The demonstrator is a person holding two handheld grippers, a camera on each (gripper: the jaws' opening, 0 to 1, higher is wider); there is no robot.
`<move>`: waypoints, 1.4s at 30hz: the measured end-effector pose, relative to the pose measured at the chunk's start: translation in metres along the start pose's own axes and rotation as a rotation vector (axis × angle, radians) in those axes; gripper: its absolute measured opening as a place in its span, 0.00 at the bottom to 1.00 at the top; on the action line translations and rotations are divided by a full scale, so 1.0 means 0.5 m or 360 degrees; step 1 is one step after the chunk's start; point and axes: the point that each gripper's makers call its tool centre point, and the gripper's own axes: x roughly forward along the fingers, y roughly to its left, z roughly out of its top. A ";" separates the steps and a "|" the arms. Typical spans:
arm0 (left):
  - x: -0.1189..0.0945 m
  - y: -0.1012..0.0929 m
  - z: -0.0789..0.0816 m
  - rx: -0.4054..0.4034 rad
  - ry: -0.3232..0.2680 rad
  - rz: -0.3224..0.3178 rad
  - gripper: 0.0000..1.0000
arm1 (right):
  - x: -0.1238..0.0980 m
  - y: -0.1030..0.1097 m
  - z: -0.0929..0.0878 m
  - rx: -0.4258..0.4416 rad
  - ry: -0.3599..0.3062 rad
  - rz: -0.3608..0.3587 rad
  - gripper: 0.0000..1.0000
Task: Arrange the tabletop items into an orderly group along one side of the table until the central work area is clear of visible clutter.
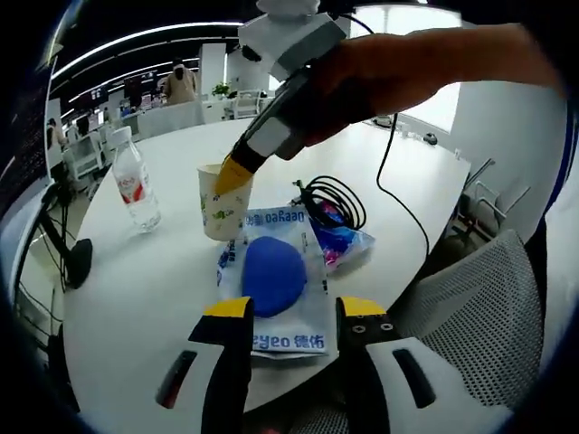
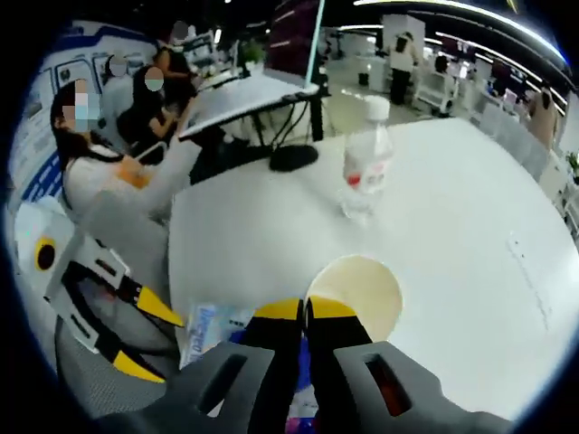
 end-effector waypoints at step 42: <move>0.001 0.018 -0.002 -0.0079 0.0002 0.0040 0.34 | 0.158 -0.146 0.085 -0.0274 0.0171 -0.0072 0.00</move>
